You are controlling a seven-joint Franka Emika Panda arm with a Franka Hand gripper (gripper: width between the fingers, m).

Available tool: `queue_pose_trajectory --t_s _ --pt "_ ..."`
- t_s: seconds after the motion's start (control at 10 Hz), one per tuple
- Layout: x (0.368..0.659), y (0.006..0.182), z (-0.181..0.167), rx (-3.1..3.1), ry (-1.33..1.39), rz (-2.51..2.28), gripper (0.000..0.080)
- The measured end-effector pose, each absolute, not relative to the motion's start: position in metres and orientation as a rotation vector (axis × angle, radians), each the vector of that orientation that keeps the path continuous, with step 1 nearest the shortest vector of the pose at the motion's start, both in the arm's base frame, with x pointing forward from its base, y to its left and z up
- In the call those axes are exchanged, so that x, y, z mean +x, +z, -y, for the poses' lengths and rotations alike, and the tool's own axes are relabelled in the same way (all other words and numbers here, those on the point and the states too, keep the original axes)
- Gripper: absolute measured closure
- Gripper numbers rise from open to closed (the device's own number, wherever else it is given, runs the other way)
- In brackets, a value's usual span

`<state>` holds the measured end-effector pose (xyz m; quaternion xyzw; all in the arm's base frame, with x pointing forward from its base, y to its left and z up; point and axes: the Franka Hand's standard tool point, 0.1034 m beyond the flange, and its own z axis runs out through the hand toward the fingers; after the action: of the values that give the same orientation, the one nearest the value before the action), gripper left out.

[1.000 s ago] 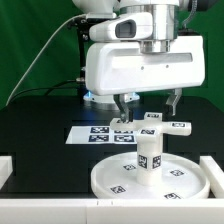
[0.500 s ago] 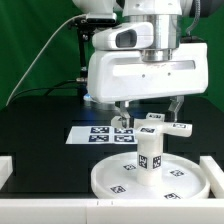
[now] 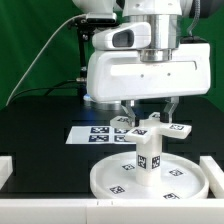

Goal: Assemble round table

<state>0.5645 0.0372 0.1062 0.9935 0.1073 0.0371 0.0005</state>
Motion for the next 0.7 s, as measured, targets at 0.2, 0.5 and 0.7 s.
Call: queue_pose_trajectory --t_s 0.2,0.5,0.7 --pt "0.5647 0.1064 -0.037 3.142 0.117 -0.111 0.038" --pt "0.5637 0.1065 -0.0386 3.109 0.139 0.537 0.038" --pt "0.5633 0.1064 -0.0382 3.004 0.135 0.997 0.038"
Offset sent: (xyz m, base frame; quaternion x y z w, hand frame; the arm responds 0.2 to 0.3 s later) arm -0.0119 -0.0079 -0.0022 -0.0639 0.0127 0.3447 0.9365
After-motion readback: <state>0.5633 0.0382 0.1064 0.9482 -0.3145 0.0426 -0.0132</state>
